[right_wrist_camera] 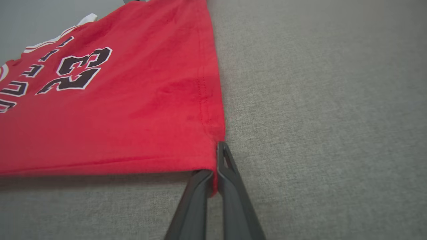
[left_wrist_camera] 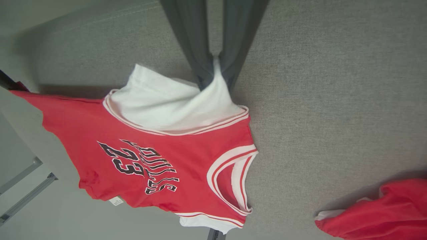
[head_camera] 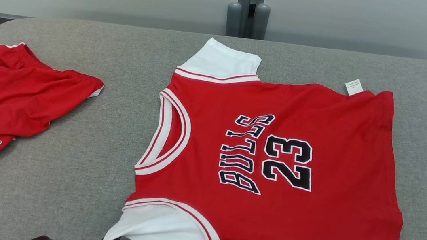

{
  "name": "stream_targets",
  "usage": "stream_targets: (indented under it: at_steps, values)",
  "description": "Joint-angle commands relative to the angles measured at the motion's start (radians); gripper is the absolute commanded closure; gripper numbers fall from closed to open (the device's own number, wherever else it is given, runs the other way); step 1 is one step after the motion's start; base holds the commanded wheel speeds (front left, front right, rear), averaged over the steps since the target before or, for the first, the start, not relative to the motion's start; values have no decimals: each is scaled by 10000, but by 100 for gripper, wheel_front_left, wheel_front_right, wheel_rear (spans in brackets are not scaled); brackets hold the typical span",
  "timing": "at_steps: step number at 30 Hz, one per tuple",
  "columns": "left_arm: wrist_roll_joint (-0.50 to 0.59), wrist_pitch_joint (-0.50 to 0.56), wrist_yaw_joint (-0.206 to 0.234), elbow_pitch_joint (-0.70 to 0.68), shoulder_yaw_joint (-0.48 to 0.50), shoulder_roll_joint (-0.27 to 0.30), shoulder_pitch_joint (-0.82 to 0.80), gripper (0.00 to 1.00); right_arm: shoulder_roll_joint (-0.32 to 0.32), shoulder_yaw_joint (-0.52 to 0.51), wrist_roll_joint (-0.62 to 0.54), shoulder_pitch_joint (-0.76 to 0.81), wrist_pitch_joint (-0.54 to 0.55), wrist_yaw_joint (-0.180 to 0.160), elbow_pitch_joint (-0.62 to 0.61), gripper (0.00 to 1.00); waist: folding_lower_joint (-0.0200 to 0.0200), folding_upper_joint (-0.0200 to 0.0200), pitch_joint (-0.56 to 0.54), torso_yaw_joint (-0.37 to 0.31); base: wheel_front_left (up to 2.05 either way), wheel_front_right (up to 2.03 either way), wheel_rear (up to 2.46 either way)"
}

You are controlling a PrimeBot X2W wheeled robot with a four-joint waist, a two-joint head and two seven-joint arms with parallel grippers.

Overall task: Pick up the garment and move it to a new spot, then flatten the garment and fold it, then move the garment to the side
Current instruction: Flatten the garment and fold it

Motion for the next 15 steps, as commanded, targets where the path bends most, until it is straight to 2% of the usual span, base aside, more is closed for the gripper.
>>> stream_targets:
  at_steps: [1, 10, 15]
  values:
    - [-101, 72, 38, -86, 47, 48, 66, 100, -4, -111, -119, 57, 185, -2, -239, 100, 0, 0, 51, -74, 0, 0, 0]
    - [-291, 97, -171, -202, 206, 130, -485, 100, 25, -175, -185, -258, 1580, -2, -1009, 100, 0, 0, 298, -476, 0, 0, 0]
    - [-429, 188, -617, -167, 373, 401, -1348, 100, -175, -162, 19, -935, 2730, -2, -1497, 100, 0, 0, 610, -769, 0, 0, 0]
